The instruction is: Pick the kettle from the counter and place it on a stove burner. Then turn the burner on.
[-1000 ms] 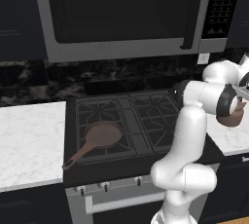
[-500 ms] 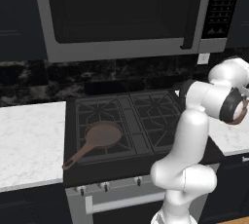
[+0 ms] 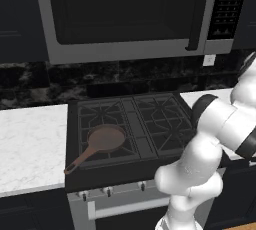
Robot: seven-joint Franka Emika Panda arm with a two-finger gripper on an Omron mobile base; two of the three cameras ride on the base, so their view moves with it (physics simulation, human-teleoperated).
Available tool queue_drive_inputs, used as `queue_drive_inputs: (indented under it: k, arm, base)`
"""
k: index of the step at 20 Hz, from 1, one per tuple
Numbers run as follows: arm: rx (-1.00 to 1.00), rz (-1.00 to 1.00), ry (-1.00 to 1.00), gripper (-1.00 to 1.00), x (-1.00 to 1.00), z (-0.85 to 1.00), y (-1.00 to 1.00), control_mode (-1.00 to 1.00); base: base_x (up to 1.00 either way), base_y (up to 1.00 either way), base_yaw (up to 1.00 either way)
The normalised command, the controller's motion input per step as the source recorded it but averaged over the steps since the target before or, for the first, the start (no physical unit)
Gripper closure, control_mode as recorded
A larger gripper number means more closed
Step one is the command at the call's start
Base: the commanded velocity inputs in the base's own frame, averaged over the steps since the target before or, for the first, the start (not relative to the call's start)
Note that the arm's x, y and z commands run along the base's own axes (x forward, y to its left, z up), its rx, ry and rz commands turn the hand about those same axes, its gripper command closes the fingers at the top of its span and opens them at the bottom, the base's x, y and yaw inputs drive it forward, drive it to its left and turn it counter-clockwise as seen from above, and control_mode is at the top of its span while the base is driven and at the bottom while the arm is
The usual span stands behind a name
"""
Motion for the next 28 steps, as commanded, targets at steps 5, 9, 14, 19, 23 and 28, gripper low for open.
queue_drive_inputs:
  k: [5, 9, 14, 19, 23, 28]
  arm:
    - [0.0, -0.17, 0.03, 1.0, -0.41, 0.34, 1.0, -1.0]
    - [0.0, -0.24, 0.0, 1.0, -0.28, 0.01, 1.0, -1.0]
    - [0.0, -0.29, -0.02, 1.0, -0.07, 0.0, 1.0, -1.0]
    - [0.12, -0.26, 0.07, 1.0, 0.08, 0.0, 1.0, -1.0]
    - [0.11, -0.16, 0.17, 1.0, 0.47, 0.0, 1.0, -1.0]
    - [-0.07, -0.08, 0.1, 1.0, 0.36, 0.0, 0.53, -1.0]
  base:
    - [0.0, 0.0, 0.0]
    - [0.0, 0.0, 0.0]
    - [0.0, 0.0, 0.0]
    - [0.0, 0.0, 0.0]
    - [0.0, 0.0, 0.0]
    - [0.0, 0.0, 0.0]
